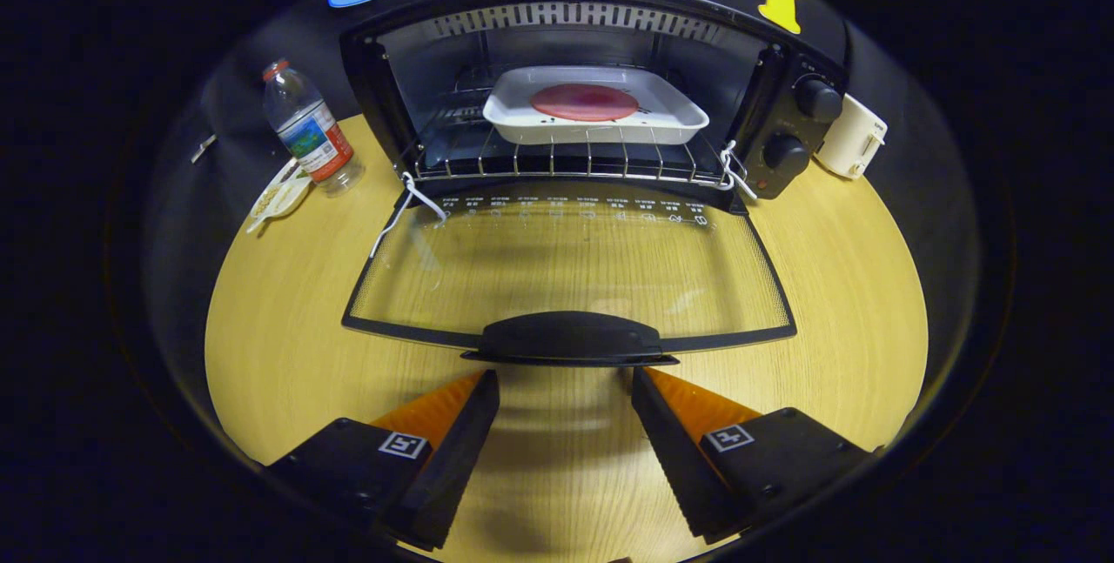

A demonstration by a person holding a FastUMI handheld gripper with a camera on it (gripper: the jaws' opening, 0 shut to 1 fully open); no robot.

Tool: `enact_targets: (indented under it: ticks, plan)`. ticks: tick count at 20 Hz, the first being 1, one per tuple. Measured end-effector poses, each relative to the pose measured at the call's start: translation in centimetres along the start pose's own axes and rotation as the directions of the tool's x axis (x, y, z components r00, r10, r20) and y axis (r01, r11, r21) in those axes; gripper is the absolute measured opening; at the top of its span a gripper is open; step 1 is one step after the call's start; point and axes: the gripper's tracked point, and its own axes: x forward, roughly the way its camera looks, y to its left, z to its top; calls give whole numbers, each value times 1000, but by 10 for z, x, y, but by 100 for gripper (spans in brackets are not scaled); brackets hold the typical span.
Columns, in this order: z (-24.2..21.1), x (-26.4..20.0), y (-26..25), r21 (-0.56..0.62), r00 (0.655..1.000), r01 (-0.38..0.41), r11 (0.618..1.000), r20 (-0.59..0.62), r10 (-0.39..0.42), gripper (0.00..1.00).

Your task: Open the toaster oven, put the food inside, and close the toaster oven door.

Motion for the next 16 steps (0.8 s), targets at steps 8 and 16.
enact_targets:
  ticks: [8,16]
  plan:
    - [15,-31,1,49,996,-20,999,85,16,99]
    - [62,-78,0,45,971,-59,997,236,47,99]
